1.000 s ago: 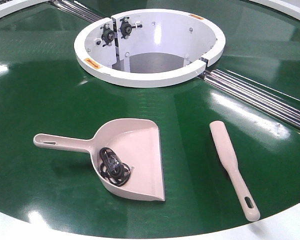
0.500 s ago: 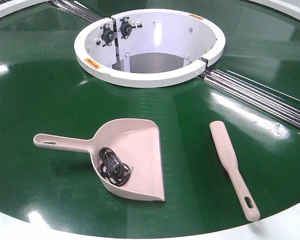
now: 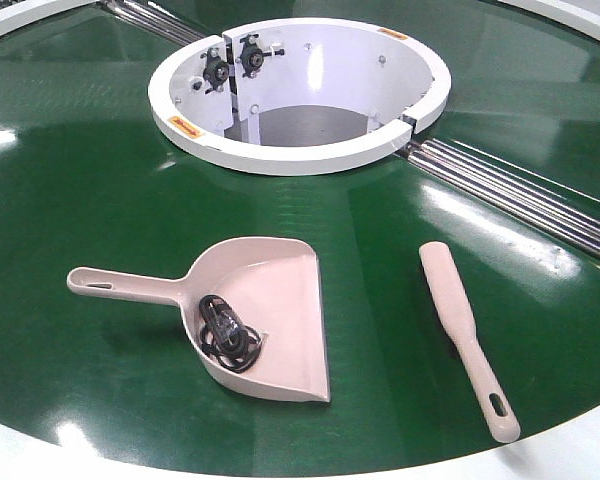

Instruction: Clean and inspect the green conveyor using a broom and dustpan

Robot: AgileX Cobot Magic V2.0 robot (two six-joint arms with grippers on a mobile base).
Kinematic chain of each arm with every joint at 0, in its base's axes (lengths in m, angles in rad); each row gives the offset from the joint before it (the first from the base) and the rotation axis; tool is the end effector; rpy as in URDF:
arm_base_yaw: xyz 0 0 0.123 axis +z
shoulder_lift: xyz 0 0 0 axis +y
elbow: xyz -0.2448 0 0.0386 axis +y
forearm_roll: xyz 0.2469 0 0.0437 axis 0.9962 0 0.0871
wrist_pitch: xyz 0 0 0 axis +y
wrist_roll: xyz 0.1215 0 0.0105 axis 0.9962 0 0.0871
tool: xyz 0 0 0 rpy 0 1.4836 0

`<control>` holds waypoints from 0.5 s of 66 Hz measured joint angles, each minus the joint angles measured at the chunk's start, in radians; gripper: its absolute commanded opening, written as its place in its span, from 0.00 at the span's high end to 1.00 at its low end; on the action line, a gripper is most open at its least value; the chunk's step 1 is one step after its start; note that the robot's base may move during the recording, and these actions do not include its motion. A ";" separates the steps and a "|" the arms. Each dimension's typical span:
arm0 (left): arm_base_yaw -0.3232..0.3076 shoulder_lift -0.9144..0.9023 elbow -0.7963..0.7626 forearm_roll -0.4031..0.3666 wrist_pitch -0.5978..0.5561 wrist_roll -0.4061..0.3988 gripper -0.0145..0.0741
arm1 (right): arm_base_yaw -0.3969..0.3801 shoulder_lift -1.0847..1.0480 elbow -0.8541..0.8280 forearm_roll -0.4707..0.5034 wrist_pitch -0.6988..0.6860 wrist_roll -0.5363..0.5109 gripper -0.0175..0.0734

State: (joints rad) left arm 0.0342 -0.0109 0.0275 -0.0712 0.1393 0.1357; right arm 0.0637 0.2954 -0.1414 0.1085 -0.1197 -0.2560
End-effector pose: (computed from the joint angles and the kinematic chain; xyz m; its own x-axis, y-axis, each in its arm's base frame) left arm 0.1240 0.0030 0.1901 -0.0697 0.0628 -0.9956 -0.0198 0.9977 0.0643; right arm 0.1493 0.0080 0.2427 0.0590 -0.1443 -0.9878 -0.0425 0.9882 -0.1469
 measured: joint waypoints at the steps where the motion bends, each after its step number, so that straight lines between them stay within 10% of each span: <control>1: 0.000 0.000 0.000 0.000 0.000 0.000 0.84 | -0.007 -0.015 0.016 0.000 -0.005 0.004 0.81; 33: 0.000 -0.001 0.000 0.000 0.008 -0.001 0.84 | -0.041 -0.306 0.169 0.000 0.070 0.065 0.81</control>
State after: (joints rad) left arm 0.0342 -0.0117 0.0275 -0.0712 0.1468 0.1349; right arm 0.0222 -0.0103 0.0274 0.1085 -0.0495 -0.1913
